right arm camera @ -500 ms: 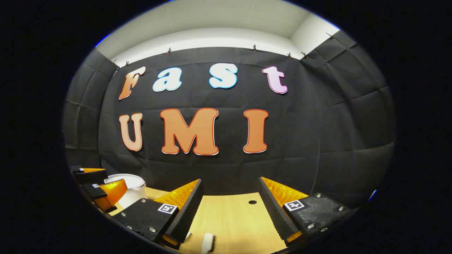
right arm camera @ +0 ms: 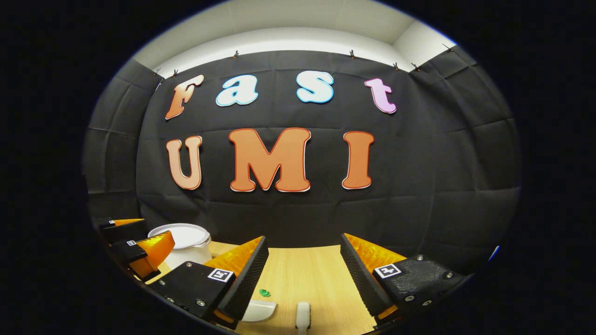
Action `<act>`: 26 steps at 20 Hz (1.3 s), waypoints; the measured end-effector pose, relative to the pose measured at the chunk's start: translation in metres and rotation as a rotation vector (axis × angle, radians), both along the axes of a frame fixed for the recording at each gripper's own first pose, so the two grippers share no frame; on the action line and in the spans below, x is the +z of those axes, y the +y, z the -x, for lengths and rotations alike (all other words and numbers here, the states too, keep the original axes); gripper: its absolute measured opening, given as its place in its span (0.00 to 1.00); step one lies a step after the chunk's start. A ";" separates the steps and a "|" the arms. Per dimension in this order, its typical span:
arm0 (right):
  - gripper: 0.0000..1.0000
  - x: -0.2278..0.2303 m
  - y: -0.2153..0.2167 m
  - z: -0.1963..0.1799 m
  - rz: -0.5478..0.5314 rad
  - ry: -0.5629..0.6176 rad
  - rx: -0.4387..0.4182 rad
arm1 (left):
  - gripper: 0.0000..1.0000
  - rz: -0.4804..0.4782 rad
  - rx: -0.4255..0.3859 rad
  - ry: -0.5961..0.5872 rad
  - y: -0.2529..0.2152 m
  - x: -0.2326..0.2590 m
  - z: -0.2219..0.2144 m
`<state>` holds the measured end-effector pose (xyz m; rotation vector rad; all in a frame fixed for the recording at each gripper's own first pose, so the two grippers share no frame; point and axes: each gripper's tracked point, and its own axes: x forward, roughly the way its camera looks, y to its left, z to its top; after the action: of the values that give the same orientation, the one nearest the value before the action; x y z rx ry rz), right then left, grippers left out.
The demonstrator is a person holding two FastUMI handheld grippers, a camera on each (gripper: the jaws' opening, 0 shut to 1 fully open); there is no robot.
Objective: Pick up the small broom and dustpan from the desktop, sweep the trash into the dustpan with the broom, and then empty the trash into the garbage bin.
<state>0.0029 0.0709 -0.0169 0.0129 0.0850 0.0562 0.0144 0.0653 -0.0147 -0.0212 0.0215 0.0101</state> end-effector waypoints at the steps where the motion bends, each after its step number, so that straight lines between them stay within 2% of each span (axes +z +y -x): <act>1: 0.94 -0.002 0.001 -0.002 0.001 0.010 0.006 | 0.96 0.008 -0.001 0.003 0.000 0.000 -0.003; 6: 0.94 -0.006 0.001 -0.004 0.000 0.029 0.011 | 0.96 0.016 -0.006 0.006 -0.002 -0.002 -0.007; 15: 0.94 -0.018 -0.004 -0.008 0.000 0.075 0.019 | 0.96 0.026 0.034 0.045 0.012 -0.014 -0.011; 26: 0.94 -0.025 -0.023 -0.009 -0.002 0.085 0.013 | 0.96 0.021 0.015 0.087 -0.005 -0.028 -0.009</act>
<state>0.0118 0.0481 -0.0421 0.0163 0.1699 0.0691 0.0230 0.0600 -0.0425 -0.0423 0.1084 0.0257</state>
